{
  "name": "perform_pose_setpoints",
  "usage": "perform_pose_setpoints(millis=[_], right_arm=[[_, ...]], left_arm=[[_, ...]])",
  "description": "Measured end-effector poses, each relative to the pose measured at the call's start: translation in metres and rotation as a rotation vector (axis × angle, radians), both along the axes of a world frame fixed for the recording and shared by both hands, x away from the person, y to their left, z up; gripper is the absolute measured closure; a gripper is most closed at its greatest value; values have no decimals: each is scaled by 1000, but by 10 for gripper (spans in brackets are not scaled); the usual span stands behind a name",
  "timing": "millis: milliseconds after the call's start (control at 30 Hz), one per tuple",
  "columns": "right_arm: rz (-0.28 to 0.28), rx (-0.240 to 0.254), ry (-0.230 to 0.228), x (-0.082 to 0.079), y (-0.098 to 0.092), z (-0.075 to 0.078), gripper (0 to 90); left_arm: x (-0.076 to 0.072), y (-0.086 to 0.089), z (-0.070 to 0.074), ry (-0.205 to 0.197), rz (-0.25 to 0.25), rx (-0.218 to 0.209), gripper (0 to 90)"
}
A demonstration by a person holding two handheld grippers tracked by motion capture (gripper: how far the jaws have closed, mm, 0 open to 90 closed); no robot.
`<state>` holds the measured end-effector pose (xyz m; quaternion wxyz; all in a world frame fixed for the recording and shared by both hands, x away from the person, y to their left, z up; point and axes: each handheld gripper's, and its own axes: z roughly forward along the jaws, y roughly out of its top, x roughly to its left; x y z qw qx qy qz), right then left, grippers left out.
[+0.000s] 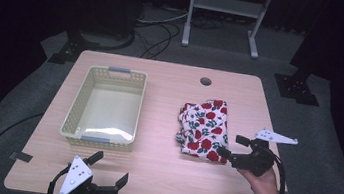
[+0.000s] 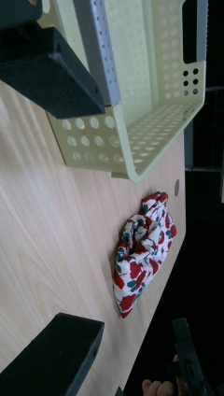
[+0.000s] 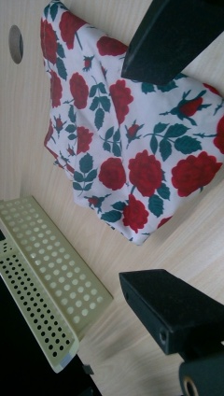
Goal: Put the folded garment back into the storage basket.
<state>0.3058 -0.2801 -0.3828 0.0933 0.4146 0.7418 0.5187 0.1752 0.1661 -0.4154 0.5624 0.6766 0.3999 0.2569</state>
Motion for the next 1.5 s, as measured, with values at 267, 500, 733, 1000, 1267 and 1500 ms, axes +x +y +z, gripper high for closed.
perform_pose_setpoints(millis=[267, 500, 733, 1000, 1267, 1500], right_arm=[[22, 25, 7, 16, 7, 8, 31], [38, 30, 20, 32, 16, 10, 31], [50, 11, 37, 46, 24, 11, 32], [51, -9, 58, 64, 32, 14, 34], [51, -49, 77, 78, 39, 15, 35], [44, -84, 94, 88, 43, 15, 39]], left_arm=[[0, -1, 0, -2, -2, -2, 0], [1, 0, 0, -1, 2, -5, 0], [1, -1, 1, -3, -1, -7, 0], [1, -1, 1, -4, 0, -9, 0], [0, -1, 2, -8, 0, -13, 0], [0, -2, 3, -10, 0, -15, 0]])
